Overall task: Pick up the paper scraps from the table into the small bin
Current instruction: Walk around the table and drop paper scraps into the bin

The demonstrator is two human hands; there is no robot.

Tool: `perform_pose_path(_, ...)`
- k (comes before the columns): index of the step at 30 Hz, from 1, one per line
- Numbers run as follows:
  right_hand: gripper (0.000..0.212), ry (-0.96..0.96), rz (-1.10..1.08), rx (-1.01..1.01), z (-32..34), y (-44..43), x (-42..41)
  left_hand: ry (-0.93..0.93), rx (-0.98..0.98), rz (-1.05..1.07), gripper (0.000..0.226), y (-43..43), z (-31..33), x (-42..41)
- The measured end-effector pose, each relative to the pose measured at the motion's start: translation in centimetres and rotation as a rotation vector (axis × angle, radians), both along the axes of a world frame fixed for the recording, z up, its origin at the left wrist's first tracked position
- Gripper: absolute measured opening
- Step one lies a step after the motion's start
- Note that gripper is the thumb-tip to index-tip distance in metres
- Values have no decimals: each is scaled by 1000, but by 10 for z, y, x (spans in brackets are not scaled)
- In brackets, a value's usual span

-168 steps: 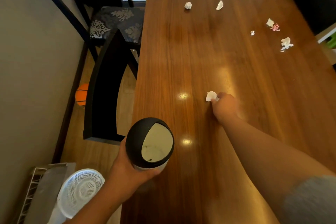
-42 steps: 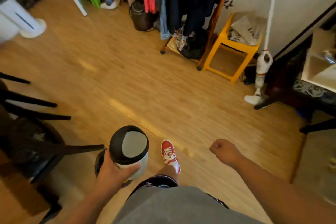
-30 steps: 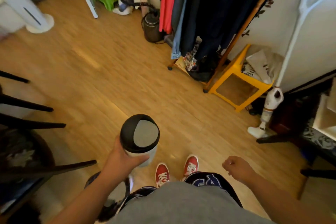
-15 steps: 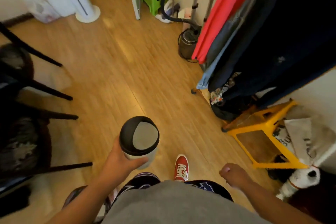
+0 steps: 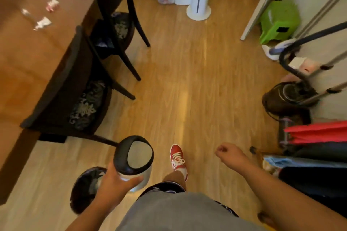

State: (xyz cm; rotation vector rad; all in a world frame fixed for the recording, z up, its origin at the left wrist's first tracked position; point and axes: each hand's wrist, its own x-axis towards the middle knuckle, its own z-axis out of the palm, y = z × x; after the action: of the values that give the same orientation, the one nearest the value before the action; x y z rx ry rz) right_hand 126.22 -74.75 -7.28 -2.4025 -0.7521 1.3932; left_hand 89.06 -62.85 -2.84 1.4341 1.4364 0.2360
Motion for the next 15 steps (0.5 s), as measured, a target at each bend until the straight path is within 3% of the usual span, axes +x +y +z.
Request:
perform_pose_path(6,14,-40,-42,-56,5,54,64,-95,25,1,109,83,13,58)
perform_pose_path(9,8,-40,-70,-119,2,60,100,-145,57,-59,97,121,17,97)
perform_pose_path(15,18,-18,-154,-238,-15,67,173,-186,142,-117,96,187,24,195)
